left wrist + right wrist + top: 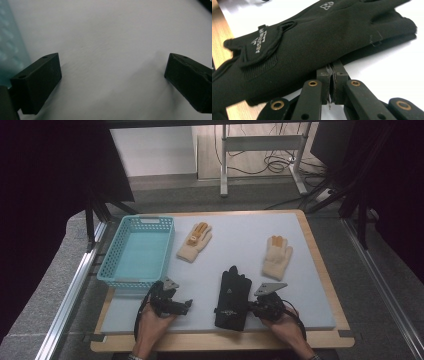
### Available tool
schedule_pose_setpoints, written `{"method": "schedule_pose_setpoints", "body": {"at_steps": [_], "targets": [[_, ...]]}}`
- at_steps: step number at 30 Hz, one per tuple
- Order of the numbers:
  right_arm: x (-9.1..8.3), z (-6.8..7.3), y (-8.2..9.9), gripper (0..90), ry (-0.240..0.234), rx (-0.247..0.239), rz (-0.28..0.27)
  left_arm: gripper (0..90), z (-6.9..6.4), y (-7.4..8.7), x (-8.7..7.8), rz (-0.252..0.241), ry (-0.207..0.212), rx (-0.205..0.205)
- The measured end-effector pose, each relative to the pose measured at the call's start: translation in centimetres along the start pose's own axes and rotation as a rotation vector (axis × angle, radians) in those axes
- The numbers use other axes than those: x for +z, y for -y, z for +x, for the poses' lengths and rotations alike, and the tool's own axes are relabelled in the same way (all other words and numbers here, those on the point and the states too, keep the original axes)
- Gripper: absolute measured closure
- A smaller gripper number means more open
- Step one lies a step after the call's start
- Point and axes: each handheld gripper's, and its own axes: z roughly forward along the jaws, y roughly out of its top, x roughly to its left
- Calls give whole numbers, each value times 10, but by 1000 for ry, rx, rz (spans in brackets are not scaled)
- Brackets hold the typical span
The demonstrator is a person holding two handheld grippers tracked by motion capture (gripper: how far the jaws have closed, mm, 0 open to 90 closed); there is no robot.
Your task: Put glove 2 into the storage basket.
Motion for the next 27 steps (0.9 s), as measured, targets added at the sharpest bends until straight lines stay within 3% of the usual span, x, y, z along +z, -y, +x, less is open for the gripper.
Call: {"method": "schedule_pose_setpoints", "body": {"at_steps": [7,18,20,23,27], "targets": [[18,10,-13,840,-18,-26,-7,17,7,5,-6,10,-1,6],[46,23,-36,808,-11,-70,-17,7,9,9,-4,-20,11,13],[45,24,-36,758,-6,-80,-9,7,9,9,-4,-22,13,12],[35,25,-33,703,39,-116,-7,7,9,9,-4,-23,14,11],[15,9,-26,596,91,-96,-34,7,9,9,-4,-23,15,11]]}}
